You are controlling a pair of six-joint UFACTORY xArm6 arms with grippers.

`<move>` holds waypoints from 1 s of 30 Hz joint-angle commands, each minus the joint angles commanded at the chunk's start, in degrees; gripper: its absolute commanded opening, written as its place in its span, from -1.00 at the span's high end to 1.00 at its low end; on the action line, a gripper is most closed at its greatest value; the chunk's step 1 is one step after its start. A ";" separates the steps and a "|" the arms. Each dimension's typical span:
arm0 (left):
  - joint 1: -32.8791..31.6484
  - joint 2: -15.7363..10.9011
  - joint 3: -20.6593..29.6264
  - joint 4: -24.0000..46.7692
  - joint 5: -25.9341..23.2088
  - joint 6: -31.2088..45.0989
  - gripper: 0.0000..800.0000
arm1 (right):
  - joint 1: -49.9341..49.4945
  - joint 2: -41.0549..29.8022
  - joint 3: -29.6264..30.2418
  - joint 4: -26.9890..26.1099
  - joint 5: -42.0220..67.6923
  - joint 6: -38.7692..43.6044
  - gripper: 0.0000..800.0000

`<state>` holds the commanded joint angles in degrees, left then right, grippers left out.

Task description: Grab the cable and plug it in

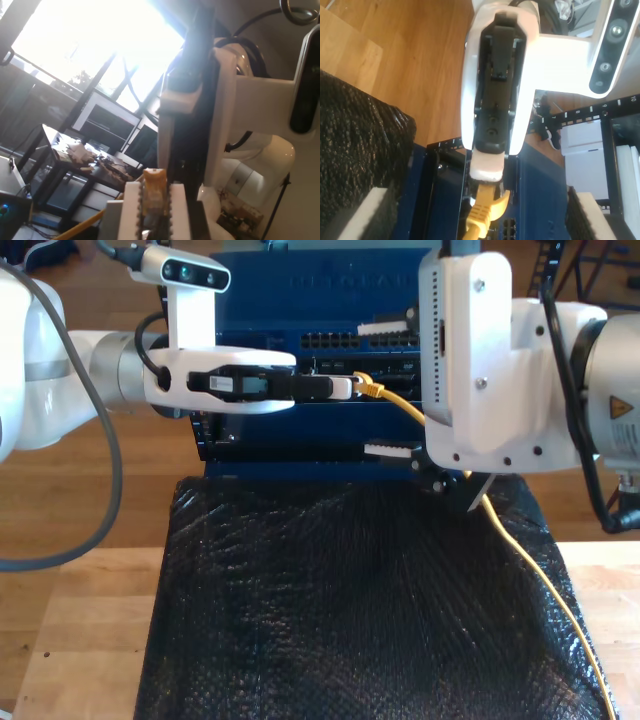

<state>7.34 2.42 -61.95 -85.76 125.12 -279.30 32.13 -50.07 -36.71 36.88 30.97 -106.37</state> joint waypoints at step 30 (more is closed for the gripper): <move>0.00 0.00 2.37 -4.40 1.67 -1.05 0.98 | 1.41 -1.58 0.18 0.00 -3.08 0.35 -0.35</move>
<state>7.34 2.42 -59.57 -90.15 126.79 -280.35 33.54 -51.65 -36.54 36.88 27.89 -106.02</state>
